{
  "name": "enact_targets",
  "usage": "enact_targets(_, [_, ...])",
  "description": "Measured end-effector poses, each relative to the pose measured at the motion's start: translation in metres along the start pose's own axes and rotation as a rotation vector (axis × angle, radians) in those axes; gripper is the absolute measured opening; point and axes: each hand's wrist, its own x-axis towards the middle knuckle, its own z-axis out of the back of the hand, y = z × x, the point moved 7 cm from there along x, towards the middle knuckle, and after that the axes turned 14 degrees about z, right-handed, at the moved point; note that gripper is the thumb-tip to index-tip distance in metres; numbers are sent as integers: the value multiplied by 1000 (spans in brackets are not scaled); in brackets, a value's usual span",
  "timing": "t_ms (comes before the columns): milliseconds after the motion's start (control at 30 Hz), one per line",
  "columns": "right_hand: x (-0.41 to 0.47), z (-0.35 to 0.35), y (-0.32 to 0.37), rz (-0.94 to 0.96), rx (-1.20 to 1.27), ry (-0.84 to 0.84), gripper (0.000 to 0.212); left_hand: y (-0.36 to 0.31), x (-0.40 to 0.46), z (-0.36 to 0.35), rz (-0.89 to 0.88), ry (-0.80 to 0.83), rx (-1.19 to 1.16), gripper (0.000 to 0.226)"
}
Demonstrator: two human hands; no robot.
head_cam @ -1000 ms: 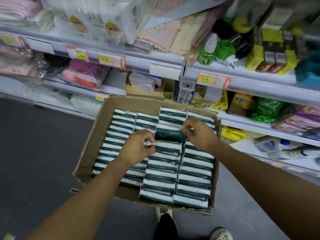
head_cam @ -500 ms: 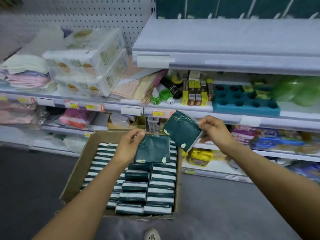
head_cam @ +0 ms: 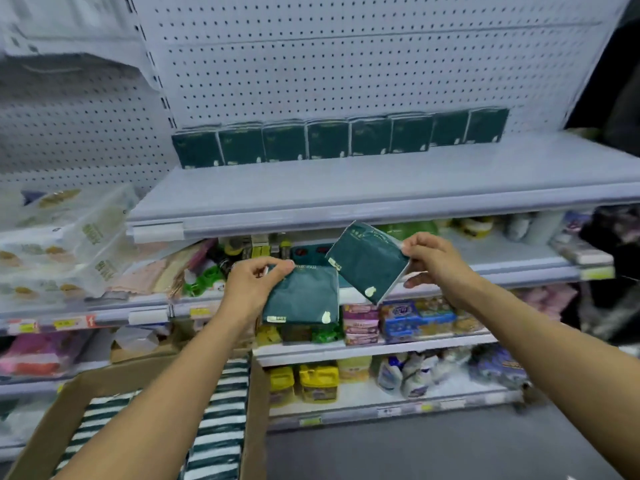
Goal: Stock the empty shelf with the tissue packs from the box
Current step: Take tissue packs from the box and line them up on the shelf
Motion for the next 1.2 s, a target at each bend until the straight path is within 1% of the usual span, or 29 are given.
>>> enact_targets(167, [6, 64, 34, 67, -6, -99, 21, -62, 7, -46, -64, 31, -46, 13])
enact_targets(300, [28, 117, 58, 110, -64, -184, 21, -121, 22, -81, -133, 56, -39, 16])
enact_targets(400, [53, 146, 68, 139, -139, -226, 15, -153, 41, -102, -201, 22, -30, 19])
enact_targets(500, [86, 166, 76, 198, -237, -241, 14, -174, 68, -119, -224, 22, -32, 20])
enact_targets(667, [164, 188, 79, 267, -504, -171, 14, -195, 124, -158, -254, 53, 13, 18])
enact_targets(767, [212, 199, 70, 250, -624, -118, 13, -206, 161, -173, -248, 37, -7, 18])
enact_targets(867, [247, 204, 52, 251, -754, -54, 7, -210, 196, -187, -231, 21, -18, 19])
enact_targets(933, [258, 203, 44, 338, -864, -33, 16, -209, 214, -196, -218, 14, -18, 19])
enact_targets(1000, [263, 198, 44, 491, -996, -13, 26, -207, 230, -203, -201, 13, -26, 18])
enact_targets(1067, [268, 192, 41, 606, -1098, 58, 30, -207, 243, -208, -176, 17, -36, 16])
enact_targets(1200, [285, 192, 25, 537, -1105, 165, 46, -211, 259, -222, -158, 33, -59, 14])
